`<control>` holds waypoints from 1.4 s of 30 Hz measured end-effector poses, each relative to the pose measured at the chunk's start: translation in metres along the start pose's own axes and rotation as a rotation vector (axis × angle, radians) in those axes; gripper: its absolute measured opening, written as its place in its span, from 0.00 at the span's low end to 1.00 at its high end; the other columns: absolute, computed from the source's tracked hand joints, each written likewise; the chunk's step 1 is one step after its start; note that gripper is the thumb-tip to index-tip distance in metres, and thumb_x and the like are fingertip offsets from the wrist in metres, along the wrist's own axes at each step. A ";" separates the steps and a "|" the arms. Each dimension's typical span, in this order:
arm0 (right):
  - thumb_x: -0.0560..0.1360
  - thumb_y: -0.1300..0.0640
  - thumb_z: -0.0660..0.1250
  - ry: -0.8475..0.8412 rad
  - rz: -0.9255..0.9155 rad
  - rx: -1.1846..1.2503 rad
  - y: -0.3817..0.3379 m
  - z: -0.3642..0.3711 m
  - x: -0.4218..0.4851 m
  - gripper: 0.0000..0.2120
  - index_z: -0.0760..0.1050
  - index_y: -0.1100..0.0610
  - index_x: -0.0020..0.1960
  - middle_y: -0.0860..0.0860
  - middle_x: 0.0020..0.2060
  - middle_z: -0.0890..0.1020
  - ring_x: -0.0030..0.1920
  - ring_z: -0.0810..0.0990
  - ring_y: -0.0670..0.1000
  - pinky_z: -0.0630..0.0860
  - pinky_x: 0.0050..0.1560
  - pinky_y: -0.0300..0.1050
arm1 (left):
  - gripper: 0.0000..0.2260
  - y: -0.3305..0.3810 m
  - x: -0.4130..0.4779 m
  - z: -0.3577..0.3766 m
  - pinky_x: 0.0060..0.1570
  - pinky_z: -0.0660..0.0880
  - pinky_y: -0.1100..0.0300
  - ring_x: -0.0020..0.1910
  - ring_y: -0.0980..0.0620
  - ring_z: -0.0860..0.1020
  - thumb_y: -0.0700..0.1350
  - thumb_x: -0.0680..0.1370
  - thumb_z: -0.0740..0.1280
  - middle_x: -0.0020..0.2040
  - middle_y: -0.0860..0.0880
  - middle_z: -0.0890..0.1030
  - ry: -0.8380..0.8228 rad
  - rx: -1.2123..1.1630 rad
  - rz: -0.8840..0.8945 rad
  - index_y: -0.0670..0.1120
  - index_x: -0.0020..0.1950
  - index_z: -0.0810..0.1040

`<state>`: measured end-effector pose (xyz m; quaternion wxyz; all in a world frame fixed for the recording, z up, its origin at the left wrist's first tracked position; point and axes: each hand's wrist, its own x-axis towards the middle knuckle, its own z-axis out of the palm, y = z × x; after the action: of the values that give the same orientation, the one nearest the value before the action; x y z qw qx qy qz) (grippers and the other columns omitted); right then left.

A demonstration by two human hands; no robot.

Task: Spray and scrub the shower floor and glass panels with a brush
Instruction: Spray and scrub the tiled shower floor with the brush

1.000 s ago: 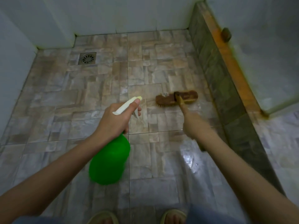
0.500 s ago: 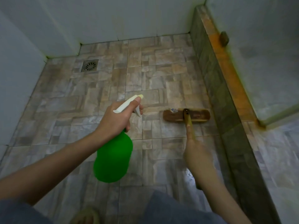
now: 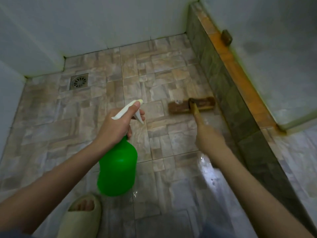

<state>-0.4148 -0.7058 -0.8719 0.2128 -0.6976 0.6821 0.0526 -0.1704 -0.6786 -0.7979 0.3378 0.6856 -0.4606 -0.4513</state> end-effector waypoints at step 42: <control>0.74 0.66 0.59 0.105 0.289 0.080 -0.096 -0.037 0.171 0.43 0.42 0.39 0.77 0.59 0.57 0.74 0.38 0.75 0.53 0.71 0.25 0.42 | 0.23 -0.043 0.143 -0.096 0.33 0.75 0.56 0.21 0.50 0.73 0.73 0.72 0.63 0.46 0.36 0.85 -0.179 -0.090 0.045 0.56 0.42 0.85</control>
<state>-0.3184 -0.8801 -0.8790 0.1950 -0.5850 0.7870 0.0188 -0.0428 -0.7933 -0.8446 0.3358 0.6161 -0.4834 -0.5235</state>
